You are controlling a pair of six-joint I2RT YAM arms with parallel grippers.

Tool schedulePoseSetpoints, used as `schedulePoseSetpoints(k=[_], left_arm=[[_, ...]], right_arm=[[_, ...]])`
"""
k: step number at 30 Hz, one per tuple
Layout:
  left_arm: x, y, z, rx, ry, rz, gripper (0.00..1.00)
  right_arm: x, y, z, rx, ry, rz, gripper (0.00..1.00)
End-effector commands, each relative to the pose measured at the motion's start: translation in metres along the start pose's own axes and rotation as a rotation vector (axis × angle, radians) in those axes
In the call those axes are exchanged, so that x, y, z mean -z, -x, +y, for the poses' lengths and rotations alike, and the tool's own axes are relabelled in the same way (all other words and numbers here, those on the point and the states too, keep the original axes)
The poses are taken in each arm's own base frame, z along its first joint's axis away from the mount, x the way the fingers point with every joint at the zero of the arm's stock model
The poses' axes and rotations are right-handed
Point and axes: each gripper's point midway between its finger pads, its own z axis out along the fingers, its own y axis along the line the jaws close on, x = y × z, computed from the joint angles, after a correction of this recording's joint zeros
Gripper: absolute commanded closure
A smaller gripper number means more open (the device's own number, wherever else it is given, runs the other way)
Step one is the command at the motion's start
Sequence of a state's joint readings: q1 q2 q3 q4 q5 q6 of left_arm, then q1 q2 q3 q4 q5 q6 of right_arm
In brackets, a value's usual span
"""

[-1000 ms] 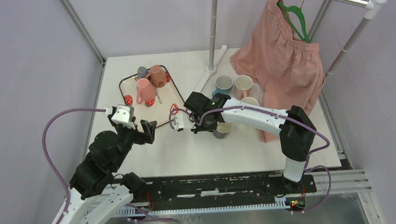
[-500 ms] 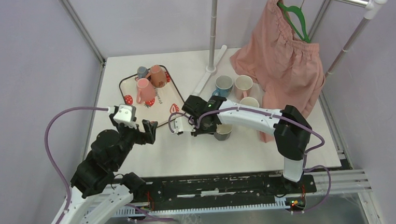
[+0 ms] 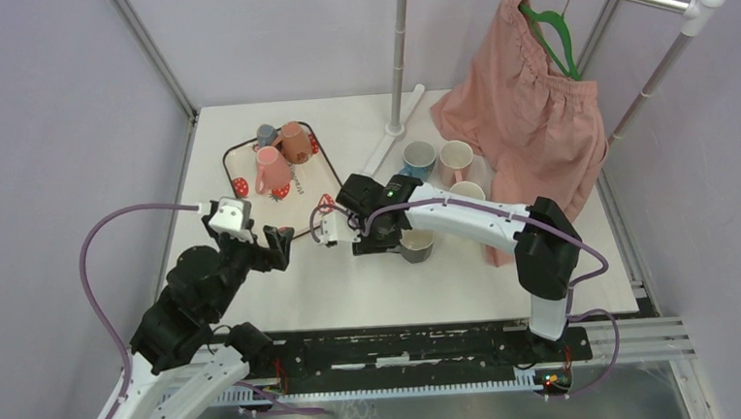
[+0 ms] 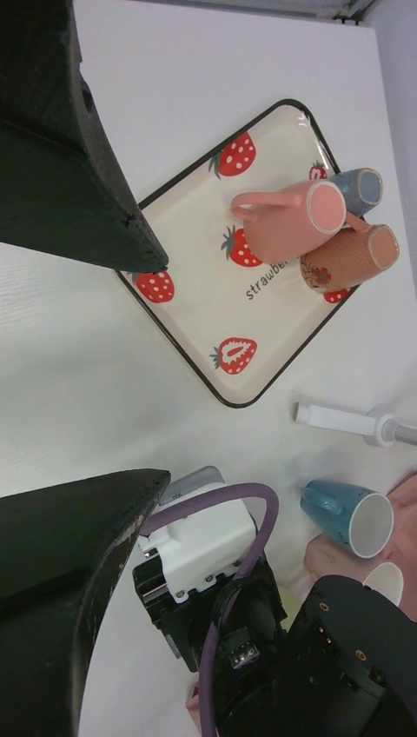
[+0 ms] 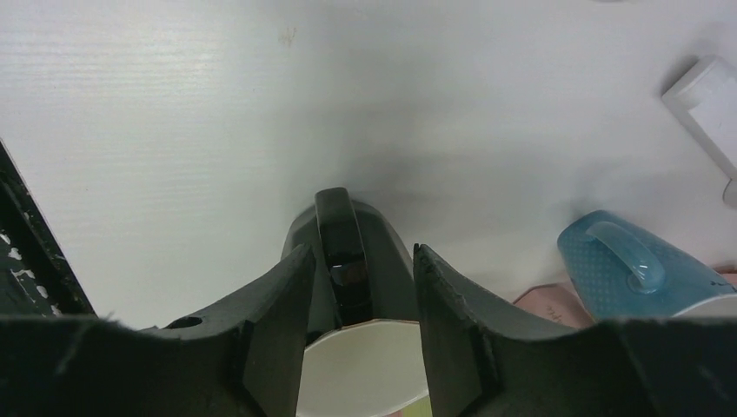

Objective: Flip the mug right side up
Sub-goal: Place the cup at the center of the board.

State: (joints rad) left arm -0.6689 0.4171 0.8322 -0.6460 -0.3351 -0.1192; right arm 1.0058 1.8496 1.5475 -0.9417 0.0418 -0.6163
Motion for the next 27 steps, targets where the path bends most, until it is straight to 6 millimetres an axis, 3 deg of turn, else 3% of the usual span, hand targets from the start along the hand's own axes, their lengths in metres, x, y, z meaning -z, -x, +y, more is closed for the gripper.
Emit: schedulePoseSetpoints(k=[1,8,15,21,27], left_arm=[[0.007,0.019,0.001,0.080,0.003,-0.089,0.11],[0.024,0.026,0.010,0.139,0.015,-0.187,0.11],[0.029,0.017,0.016,0.160,0.032,-0.189,0.11],[0.023,0.012,0.010,0.154,0.016,-0.162,0.11],[0.019,0.008,0.007,0.145,0.004,-0.141,0.11]], right_arm=[[0.032,0.018,-0.009,-0.038,-0.049,-0.076,0.47],[0.079,0.049,-0.007,-0.181,-0.100,-0.349,0.46],[0.097,0.050,-0.018,-0.692,-0.233,-0.534,0.46],[0.084,0.050,-0.017,-1.223,-0.214,-0.644,0.45],[0.058,0.026,-0.014,-1.610,-0.280,-0.527,0.44]])
